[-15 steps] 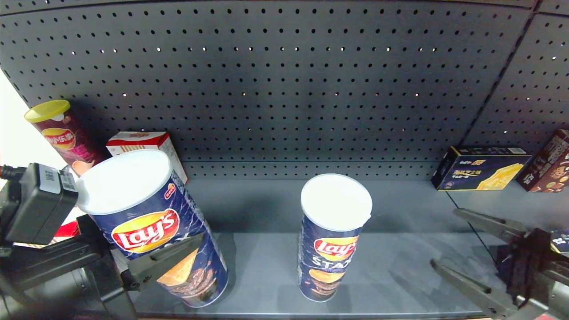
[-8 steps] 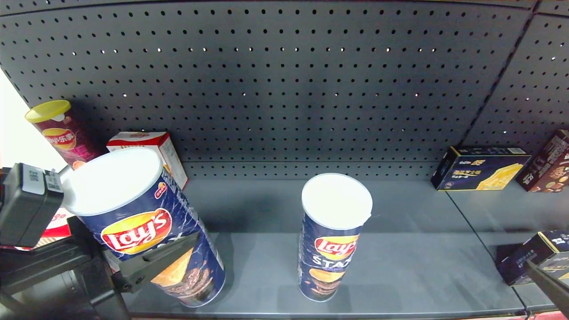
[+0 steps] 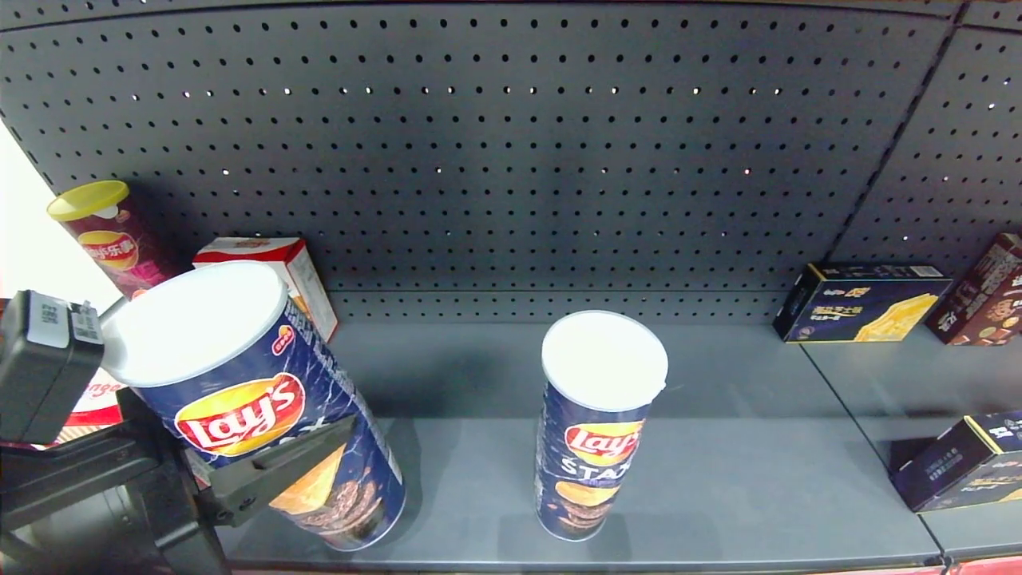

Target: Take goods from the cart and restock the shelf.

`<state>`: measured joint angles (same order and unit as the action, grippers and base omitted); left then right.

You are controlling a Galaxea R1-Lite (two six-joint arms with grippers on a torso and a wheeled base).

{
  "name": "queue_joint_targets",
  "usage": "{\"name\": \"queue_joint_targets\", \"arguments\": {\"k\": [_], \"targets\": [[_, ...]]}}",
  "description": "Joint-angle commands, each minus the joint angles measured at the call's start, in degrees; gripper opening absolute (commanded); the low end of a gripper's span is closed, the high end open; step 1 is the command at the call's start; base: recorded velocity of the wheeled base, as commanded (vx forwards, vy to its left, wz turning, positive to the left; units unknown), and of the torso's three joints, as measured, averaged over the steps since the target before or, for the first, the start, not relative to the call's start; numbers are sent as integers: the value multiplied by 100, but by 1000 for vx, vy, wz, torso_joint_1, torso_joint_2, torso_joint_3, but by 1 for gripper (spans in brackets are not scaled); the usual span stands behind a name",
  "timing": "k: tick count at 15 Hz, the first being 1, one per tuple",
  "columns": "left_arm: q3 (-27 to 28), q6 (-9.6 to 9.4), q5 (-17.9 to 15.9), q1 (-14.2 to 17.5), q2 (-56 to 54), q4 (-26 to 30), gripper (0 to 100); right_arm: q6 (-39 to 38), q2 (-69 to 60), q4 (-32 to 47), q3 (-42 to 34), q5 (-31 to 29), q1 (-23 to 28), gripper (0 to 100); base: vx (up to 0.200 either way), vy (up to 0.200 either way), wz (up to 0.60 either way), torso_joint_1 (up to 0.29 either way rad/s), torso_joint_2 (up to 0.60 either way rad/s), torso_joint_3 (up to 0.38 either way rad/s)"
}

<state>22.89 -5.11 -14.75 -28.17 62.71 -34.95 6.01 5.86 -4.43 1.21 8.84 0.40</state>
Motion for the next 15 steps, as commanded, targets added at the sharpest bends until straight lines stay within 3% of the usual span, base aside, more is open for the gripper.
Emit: {"name": "queue_joint_targets", "arguments": {"k": [1, 2, 3, 6, 13, 15], "targets": [[13, 1, 7, 5, 5, -3, 0, -118, -569, 82, -121, -497, -40, 100, 0, 0, 0, 0, 0, 0], [5, 1, 7, 5, 5, -12, 0, -241, -569, 65, -121, -770, -40, 100, 0, 0, 0, 0, 0, 0], [-4, -8, 7, -4, 5, -21, 0, -399, -578, 117, -103, -1587, -40, 100, 0, 0, 0, 0, 0, 0], [-4, -8, 7, -4, 5, -29, 0, -162, -578, 240, -121, -356, -40, 100, 0, 0, 0, 0, 0, 0], [207, -17, -72, -92, -4, 6, 0, -566, -578, 416, -121, -638, -40, 100, 0, 0, 0, 0, 0, 0], [549, -17, -151, -118, -4, 102, 0, -566, -578, 416, -121, -638, -40, 100, 0, 0, 0, 0, 0, 0]]}}
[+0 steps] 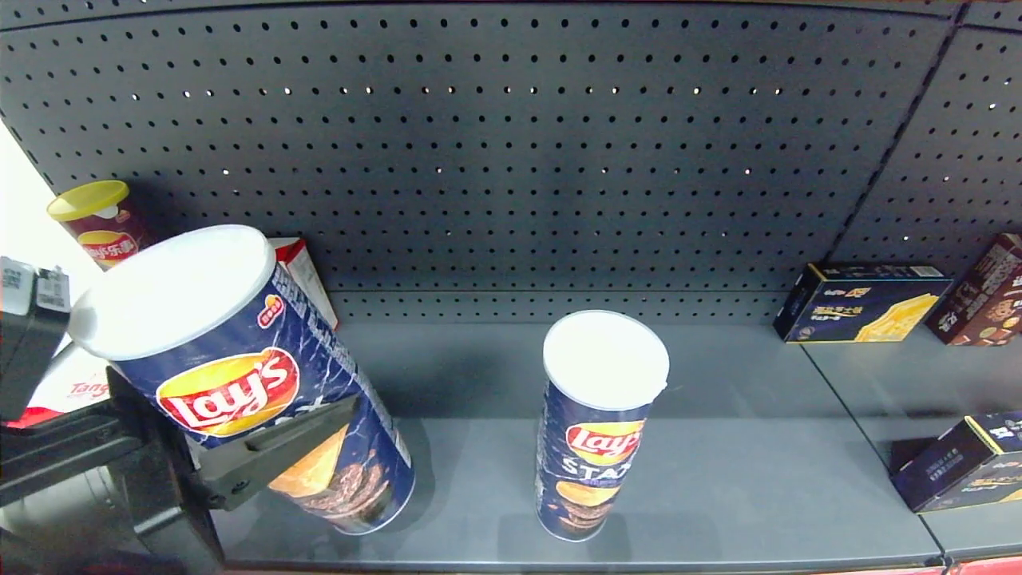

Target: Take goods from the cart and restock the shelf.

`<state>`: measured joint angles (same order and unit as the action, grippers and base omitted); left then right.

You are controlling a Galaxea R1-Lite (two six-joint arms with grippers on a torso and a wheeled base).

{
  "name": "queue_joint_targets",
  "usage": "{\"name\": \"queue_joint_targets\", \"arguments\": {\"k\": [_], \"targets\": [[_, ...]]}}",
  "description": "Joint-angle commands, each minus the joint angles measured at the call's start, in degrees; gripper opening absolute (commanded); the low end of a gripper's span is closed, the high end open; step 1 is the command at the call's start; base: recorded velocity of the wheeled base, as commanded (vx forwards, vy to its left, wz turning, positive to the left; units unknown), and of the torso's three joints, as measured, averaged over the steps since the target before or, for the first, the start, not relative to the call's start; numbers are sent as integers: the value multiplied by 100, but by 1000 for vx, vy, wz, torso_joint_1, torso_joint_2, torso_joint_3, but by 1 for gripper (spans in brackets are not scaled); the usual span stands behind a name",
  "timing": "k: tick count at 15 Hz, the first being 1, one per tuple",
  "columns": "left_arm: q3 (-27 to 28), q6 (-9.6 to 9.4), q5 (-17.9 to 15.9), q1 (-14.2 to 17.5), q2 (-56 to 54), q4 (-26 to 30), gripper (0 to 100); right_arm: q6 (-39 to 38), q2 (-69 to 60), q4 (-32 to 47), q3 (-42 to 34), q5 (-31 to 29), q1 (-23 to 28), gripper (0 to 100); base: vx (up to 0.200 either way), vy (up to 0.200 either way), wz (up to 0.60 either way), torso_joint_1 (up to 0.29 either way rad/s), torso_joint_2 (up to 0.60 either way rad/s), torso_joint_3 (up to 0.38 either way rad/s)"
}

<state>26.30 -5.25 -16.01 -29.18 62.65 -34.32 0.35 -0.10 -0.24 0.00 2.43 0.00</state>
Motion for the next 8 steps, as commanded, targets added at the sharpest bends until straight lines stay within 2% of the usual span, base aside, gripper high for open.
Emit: {"name": "queue_joint_targets", "arguments": {"k": [1, 3, 5, 8], "targets": [[526, -20, 1, 36, 19, 382, 0, 0, 19, -2, 0, 4, 0, 100, 0, 0, 0, 0, 0, 0], [1255, -2, -34, -26, 142, 1208, 0, 0, 19, -2, 0, 4, 0, 100, 0, 0, 0, 0, 0, 0], [1897, -28, -228, 88, 380, 1964, 0, 0, 19, -2, 0, 4, 0, 100, 0, 0, 0, 0, 0, 0], [2090, 7, -834, 167, 942, 1788, 0, 0, 19, -2, 0, 4, 0, 100, 0, 0, 0, 0, 0, 0]]}}
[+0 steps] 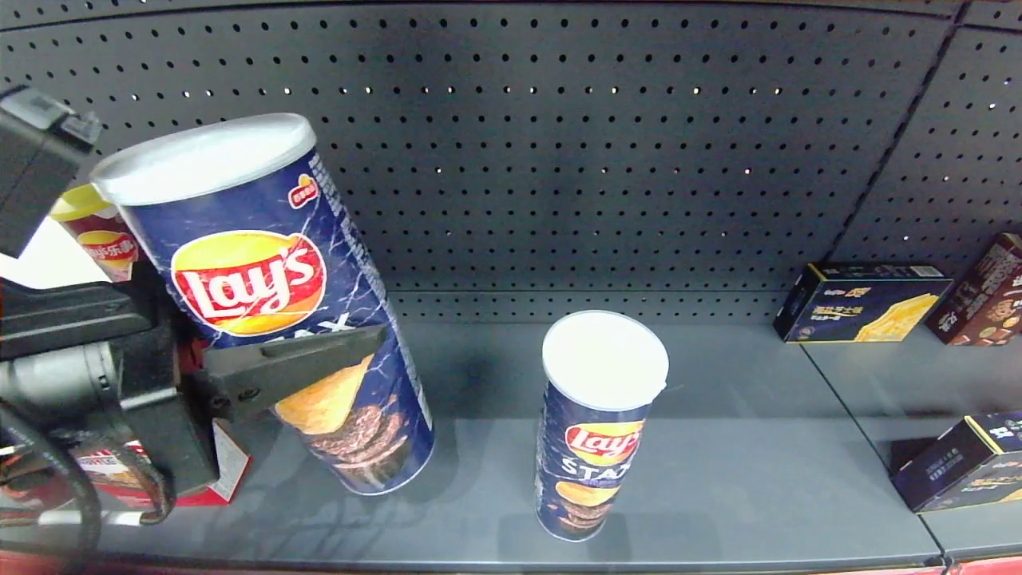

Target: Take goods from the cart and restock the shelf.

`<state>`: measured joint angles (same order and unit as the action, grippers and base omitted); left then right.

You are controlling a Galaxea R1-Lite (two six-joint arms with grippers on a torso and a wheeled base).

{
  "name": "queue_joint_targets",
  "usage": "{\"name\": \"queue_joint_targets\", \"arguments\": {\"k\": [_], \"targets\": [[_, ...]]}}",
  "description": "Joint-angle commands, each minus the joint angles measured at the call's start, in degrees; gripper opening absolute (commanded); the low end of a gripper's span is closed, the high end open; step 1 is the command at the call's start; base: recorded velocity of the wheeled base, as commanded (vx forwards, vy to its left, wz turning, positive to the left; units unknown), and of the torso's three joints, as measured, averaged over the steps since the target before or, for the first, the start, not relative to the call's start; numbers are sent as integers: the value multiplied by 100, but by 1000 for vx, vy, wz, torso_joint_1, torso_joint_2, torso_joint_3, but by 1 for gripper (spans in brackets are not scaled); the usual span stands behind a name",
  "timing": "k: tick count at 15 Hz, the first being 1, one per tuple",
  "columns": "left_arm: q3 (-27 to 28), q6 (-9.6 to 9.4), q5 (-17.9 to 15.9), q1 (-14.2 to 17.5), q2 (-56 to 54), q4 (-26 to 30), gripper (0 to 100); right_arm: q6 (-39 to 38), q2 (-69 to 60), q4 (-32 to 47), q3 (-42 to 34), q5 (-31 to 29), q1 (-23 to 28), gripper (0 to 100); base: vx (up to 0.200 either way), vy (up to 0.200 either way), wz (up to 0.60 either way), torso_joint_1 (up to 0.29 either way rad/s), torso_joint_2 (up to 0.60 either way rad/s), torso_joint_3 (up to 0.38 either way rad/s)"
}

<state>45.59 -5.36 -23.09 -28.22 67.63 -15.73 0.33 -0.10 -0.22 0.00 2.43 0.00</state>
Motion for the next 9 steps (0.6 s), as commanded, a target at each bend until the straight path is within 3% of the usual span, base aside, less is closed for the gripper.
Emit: {"name": "queue_joint_targets", "arguments": {"k": [1, 4, 6, 7, 8, 9], "targets": [[213, 9, -152, 168, 576, -62, 0, 2, 19, -4, 0, 4, 0, 100, 0, 0, 0, 0, 0, 0], [749, -52, -240, 282, 1410, -45, 0, 2, 19, -4, 0, 4, 0, 100, 0, 0, 0, 0, 0, 0], [1048, -255, -337, 317, 1885, -89, 0, 2, 19, -4, 0, 4, 0, 100, 0, 0, 0, 0, 0, 0], [1048, -255, -337, 317, 1885, -89, 0, 2, 19, -4, 0, 4, 0, 100, 0, 0, 0, 0, 0, 0], [1444, -430, -451, 414, 2351, -80, 0, 2, 19, -4, 0, 4, 0, 100, 0, 0, 0, 0, 0, 0], [1769, -466, -451, 431, 2738, -97, 0, 2, 19, -4, 0, 4, 0, 100, 0, 0, 0, 0, 0, 0]]}}
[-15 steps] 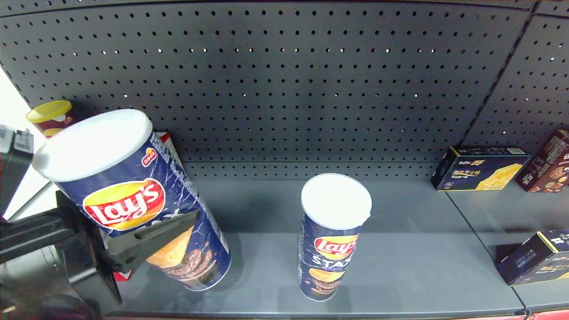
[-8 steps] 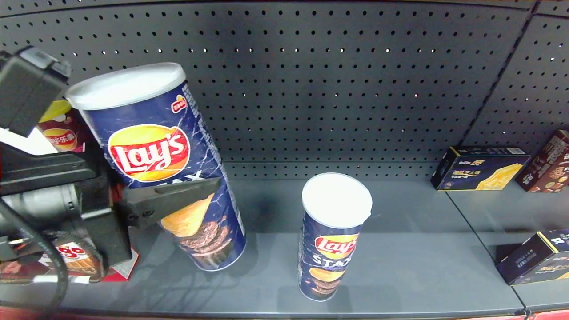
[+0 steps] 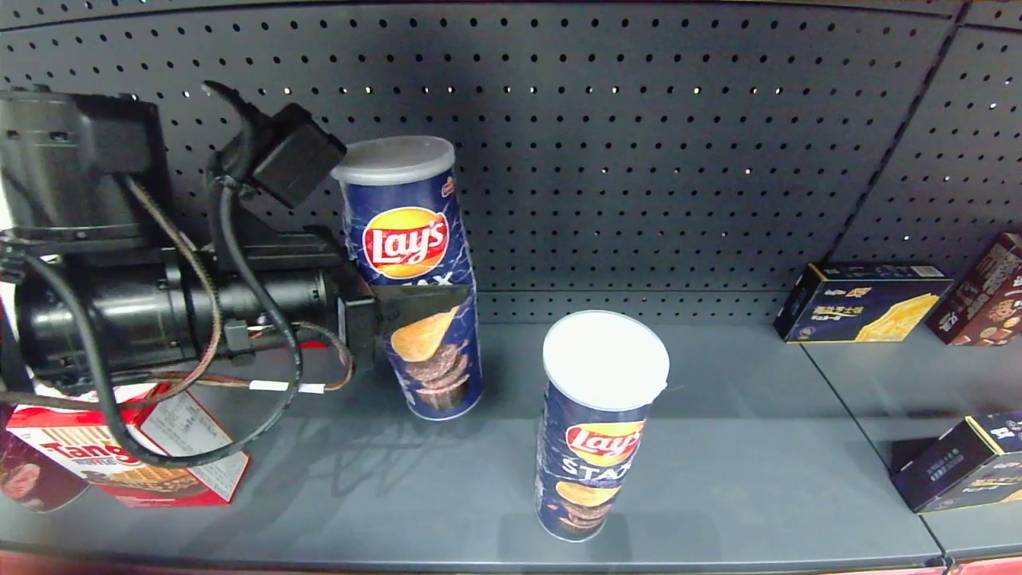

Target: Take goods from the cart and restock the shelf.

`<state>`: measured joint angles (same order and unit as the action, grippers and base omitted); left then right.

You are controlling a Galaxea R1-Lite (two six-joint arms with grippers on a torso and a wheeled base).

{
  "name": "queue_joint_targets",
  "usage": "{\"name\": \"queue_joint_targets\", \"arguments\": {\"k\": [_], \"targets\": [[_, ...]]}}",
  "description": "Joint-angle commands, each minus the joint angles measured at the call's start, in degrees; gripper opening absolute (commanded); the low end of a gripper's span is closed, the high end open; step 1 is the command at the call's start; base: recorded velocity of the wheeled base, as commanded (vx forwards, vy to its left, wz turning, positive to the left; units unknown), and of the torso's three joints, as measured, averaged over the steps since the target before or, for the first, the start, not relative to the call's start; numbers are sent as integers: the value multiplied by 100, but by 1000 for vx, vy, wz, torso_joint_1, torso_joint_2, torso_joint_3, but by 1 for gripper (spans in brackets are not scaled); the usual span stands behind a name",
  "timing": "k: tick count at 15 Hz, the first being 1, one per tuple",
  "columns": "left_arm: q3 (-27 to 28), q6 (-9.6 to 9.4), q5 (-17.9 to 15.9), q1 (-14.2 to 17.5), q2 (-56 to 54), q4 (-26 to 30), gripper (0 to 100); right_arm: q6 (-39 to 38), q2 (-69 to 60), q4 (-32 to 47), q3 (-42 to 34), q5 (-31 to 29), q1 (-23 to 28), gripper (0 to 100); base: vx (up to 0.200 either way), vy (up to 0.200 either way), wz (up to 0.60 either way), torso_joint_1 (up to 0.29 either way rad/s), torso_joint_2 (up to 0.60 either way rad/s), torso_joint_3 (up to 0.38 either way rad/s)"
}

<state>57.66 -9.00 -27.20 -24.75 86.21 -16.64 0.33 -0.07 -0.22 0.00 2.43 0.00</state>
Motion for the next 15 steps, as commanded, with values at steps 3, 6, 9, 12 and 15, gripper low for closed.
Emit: {"name": "queue_joint_targets", "arguments": {"k": [3, 6, 9, 12, 15], "targets": [[1019, -129, -383, -48, 1504, -155, 0, 2, 16, -4, 0, 4, 0, 100, 0, 0, 0, 0, 0, 0], [1353, -137, -506, -127, 2014, -595, 0, 2, 16, -4, 0, 4, 0, 100, 0, 0, 0, 0, 0, 0], [1845, -357, -506, -241, 2567, -665, 0, 2, 16, -4, 0, 4, 0, 100, 0, 0, 0, 0, 0, 0], [2118, -893, -532, -259, 2919, -621, 0, 2, 16, -4, 0, 4, 0, 100, 0, 0, 0, 0, 0, 0], [2390, -885, -523, -267, 3139, -612, 0, 2, 16, -4, 0, 4, 0, 100, 0, 0, 0, 0, 0, 0]]}}
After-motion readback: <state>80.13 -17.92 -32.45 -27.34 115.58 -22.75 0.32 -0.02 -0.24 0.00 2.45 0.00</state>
